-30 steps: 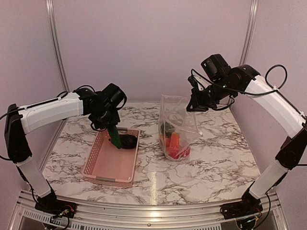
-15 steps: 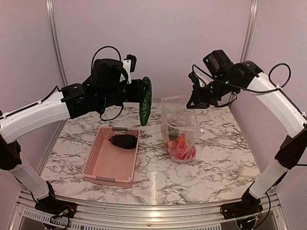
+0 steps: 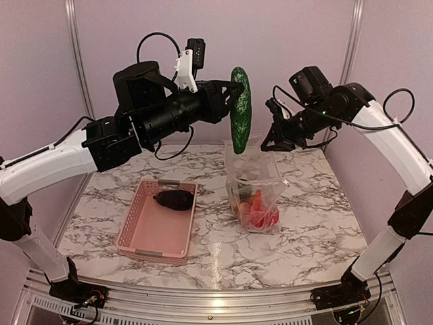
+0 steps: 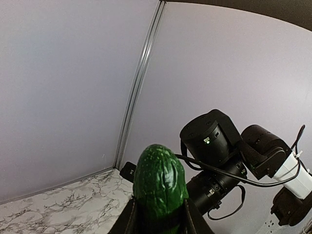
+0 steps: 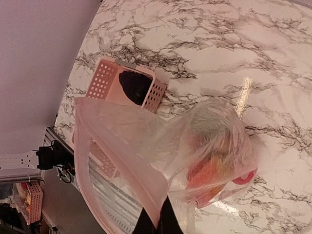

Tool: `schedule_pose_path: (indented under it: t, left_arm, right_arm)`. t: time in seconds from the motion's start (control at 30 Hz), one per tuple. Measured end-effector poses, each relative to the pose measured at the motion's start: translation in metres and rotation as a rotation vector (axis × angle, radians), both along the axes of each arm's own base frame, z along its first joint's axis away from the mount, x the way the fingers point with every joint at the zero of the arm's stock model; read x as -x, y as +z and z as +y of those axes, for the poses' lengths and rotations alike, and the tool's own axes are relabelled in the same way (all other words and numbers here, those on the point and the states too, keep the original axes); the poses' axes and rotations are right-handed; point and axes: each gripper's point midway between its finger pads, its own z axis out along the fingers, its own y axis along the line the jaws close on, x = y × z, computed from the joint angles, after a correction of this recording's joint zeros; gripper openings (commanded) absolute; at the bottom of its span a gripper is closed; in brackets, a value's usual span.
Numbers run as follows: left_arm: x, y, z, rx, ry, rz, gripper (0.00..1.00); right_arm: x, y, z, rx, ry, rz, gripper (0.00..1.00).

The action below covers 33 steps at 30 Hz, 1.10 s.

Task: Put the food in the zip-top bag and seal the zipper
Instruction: Place the fake vegetable in the zipper food storage bag.

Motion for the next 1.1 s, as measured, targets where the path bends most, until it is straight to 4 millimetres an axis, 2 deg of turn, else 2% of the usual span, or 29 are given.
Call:
schedule_pose_path:
  t: [0.1, 0.17, 0.3, 0.47, 0.57, 0.63, 0.8, 1.0, 1.1]
  left_arm:
    - [0.002, 0.003, -0.009, 0.027, -0.016, -0.031, 0.07]
    - [0.001, -0.003, -0.014, 0.033, -0.017, -0.046, 0.08]
    - [-0.005, -0.03, -0.028, 0.023, -0.013, -0.068, 0.11]
    - [-0.015, -0.069, -0.042, -0.022, 0.015, -0.072, 0.16]
    - [-0.022, -0.089, -0.044, -0.045, 0.047, -0.065, 0.24]
    - [-0.025, -0.095, -0.043, -0.05, 0.067, -0.059, 0.26]
    - [-0.032, -0.099, -0.036, -0.038, 0.122, -0.031, 0.3]
    - [-0.036, -0.117, -0.032, -0.062, 0.153, 0.01, 0.43]
    - [-0.038, -0.12, -0.031, -0.072, 0.167, 0.019, 0.53]
  right_arm:
    - [0.002, 0.008, 0.003, -0.026, 0.01, 0.001, 0.0]
    - [0.004, 0.015, 0.005, -0.048, 0.018, -0.004, 0.0]
    - [0.006, 0.025, 0.009, -0.078, 0.034, -0.006, 0.0]
    - [0.007, 0.022, 0.012, -0.082, 0.042, 0.015, 0.0]
    - [0.007, 0.021, 0.013, -0.085, 0.04, 0.025, 0.0]
    - [0.007, 0.021, 0.013, -0.086, 0.038, 0.029, 0.0]
    - [0.007, 0.015, 0.014, -0.084, 0.033, 0.042, 0.0]
    - [0.005, 0.003, 0.015, -0.075, 0.029, 0.063, 0.0]
    - [0.005, 0.003, 0.016, -0.076, 0.029, 0.062, 0.0]
